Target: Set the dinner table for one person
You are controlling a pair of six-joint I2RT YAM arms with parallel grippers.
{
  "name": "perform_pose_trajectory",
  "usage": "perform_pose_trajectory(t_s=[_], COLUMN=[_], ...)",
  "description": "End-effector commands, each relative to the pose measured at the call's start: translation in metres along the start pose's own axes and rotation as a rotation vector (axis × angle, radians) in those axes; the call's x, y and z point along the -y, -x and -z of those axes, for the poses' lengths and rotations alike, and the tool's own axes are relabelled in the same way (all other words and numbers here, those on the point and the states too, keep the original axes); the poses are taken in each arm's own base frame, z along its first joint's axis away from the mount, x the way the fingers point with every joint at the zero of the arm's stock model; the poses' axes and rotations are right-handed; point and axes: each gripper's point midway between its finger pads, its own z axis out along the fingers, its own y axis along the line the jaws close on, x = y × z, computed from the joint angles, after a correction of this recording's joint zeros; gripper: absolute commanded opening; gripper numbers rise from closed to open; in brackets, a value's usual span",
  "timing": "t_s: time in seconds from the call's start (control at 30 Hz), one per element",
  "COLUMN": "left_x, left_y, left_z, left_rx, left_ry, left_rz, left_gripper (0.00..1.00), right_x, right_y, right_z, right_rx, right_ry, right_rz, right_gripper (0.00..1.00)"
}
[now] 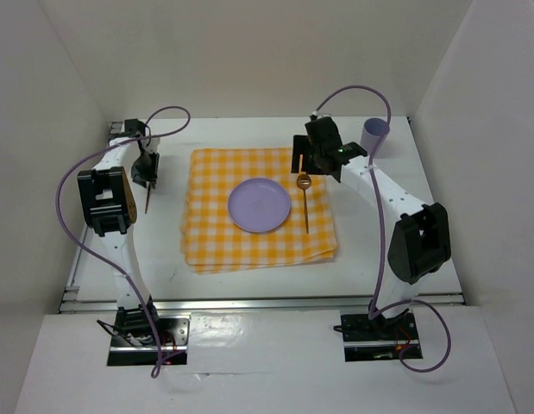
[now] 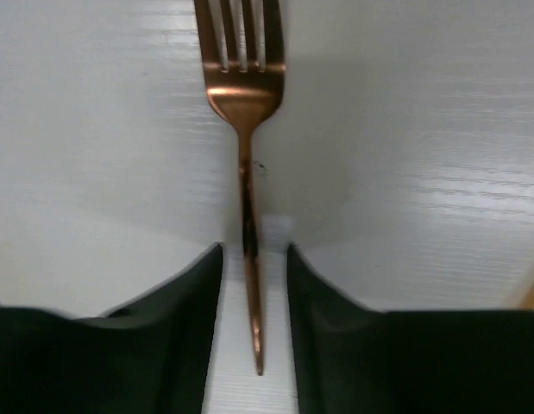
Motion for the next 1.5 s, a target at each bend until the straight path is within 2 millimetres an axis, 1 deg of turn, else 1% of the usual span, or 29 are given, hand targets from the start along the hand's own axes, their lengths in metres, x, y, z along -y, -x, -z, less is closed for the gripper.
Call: perform_pose_trajectory(t_s=[0.0,0.03,0.07,0.1,0.17,0.27,0.37,0.4,0.43,0.5,0.53,0.57,0.6,0.67,0.7,0.73,0.77,0.8,0.83,0.87,0.9,1.1,1.2,1.23,1.27,1.33,1.37,1.4,1.47], left_x=[0.023,0.024,0.027,0.030,0.032,0.031,0.032,0.035,0.036,0.042,0.046,0.044,0.058,0.066,0.070,0.082,0.086,0.095,0.110,0.117,0.127,0.180,0.192,0.195,0.200,0.213,0.214,0.217,0.211], left_y=[-0.043,-0.037,-0.045,-0.048,-0.041,-0.044,-0.041,-0.039,-0.032,-0.023,-0.011,-0.006,-0.002,-0.004,-0.003,-0.003,-0.005,-0.013,-0.019,-0.025,-0.040,-0.061,-0.061,-0.069,-0.067,-0.076,-0.073,-0.078,-0.083], left_z=[-0.014,-0.012,-0.021,-0.021,-0.022,-0.020,0.002,0.011,0.032,0.059,0.087,0.101,0.114,0.132,0.153,0.161,0.167,0.174,0.175,0.172,0.167,0.140,0.135,0.131,0.129,0.121,0.121,0.114,0.103], left_rx=[-0.138,-0.121,-0.163,-0.186,-0.171,-0.175,-0.151,-0.142,-0.110,-0.067,0.003,0.037,0.074,0.114,0.161,0.182,0.190,0.188,0.175,0.155,0.095,-0.049,-0.042,-0.066,-0.050,-0.071,-0.053,-0.056,-0.063], left_ry=[-0.109,-0.121,-0.126,-0.144,-0.157,-0.163,-0.187,-0.201,-0.225,-0.238,-0.237,-0.191,-0.190,-0.151,-0.148,-0.160,-0.157,-0.183,-0.206,-0.213,-0.226,-0.278,-0.229,-0.214,-0.222,-0.224,-0.212,-0.188,-0.119], left_rz=[-0.010,-0.009,0.004,0.006,0.021,0.040,0.100,0.126,0.178,0.195,0.189,0.184,0.145,0.119,0.113,0.085,0.093,0.110,0.101,0.114,0.152,0.182,0.189,0.207,0.211,0.201,0.193,0.173,0.181], left_gripper=[0.43,0.27,0.11,0.00,0.00,0.00,0.00,0.00,0.00,0.00,0.00,0.00,0.00,0.00,0.00,0.00,0.00,0.00,0.00,0.00,0.00,0.00,0.00,0.00,0.00,0.00,0.00,0.00,0.00], right_x=[0.000,0.002,0.002,0.002,0.002,0.008,0.014,0.015,0.016,0.017,0.019,0.019,0.019,0.022,0.023,0.023,0.022,0.021,0.021,0.021,0.021,0.024,0.029,0.031,0.032,0.040,0.040,0.040,0.042], right_y=[0.037,0.036,0.036,0.036,0.038,0.032,0.024,0.030,0.025,0.024,0.021,0.021,0.021,0.022,0.020,0.020,0.022,0.020,0.022,0.022,0.022,0.020,0.018,0.014,0.012,0.008,0.008,0.007,0.008], right_z=[0.031,0.029,0.029,0.029,0.032,0.033,0.037,0.041,0.039,0.044,0.042,0.042,0.042,0.042,0.042,0.042,0.046,0.044,0.047,0.048,0.048,0.052,0.056,0.058,0.060,0.060,0.060,0.063,0.063], right_rx=[0.107,0.111,0.111,0.111,0.120,0.112,0.106,0.129,0.117,0.123,0.115,0.115,0.115,0.116,0.108,0.108,0.118,0.113,0.122,0.123,0.123,0.115,0.125,0.122,0.121,0.117,0.117,0.116,0.119], right_ry=[0.003,-0.006,-0.007,-0.007,-0.003,-0.029,-0.042,-0.044,-0.049,-0.046,-0.050,-0.050,-0.050,-0.056,-0.060,-0.059,-0.055,-0.046,-0.042,-0.042,-0.042,-0.055,-0.072,-0.073,-0.074,-0.092,-0.092,-0.093,-0.101], right_rz=[-0.004,-0.004,-0.004,-0.004,-0.006,-0.004,-0.002,-0.007,-0.004,-0.006,-0.004,-0.004,-0.004,-0.010,-0.008,-0.019,-0.021,-0.020,-0.022,-0.022,-0.022,-0.020,-0.022,-0.030,-0.030,-0.034,-0.034,-0.034,-0.034], right_gripper=[0.80,0.80,0.80,0.80,0.80,0.80,0.80,0.80,0.80,0.81,0.82,0.82,0.82,0.82,0.82,0.82,0.82,0.82,0.82,0.82,0.82,0.82,0.82,0.82,0.82,0.82,0.84,0.84,0.84])
